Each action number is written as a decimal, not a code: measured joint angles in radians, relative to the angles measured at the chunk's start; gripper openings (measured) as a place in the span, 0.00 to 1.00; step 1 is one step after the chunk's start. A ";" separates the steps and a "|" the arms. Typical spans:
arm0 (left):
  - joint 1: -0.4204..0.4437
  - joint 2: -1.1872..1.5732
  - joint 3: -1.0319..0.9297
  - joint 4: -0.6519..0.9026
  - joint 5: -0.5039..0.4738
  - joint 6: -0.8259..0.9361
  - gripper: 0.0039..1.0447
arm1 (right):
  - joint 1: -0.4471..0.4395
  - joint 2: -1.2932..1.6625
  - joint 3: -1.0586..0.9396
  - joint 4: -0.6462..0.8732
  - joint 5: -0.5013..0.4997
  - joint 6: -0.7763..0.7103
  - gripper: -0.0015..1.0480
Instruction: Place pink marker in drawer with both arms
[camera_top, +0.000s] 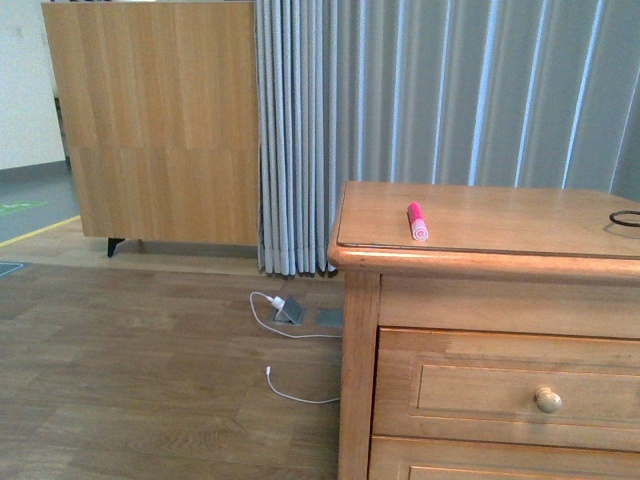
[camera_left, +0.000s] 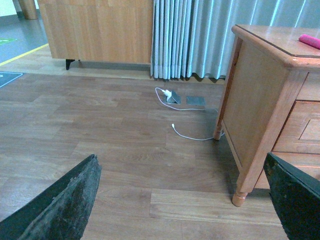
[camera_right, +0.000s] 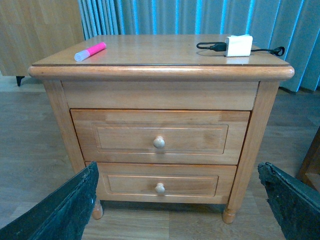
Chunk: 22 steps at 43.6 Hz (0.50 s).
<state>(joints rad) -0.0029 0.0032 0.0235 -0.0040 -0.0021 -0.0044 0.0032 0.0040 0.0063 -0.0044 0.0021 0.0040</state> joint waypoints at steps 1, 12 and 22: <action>0.000 0.000 0.000 0.000 0.000 0.000 0.94 | 0.000 0.000 0.000 0.000 0.000 0.000 0.92; 0.000 0.000 0.000 0.000 0.000 0.000 0.94 | 0.000 0.000 0.000 0.000 0.000 0.000 0.92; 0.000 0.000 0.000 0.000 0.000 0.000 0.94 | 0.000 0.000 0.000 0.000 0.000 0.000 0.92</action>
<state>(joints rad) -0.0029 0.0032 0.0235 -0.0040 -0.0021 -0.0044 0.0032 0.0040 0.0063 -0.0044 0.0021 0.0040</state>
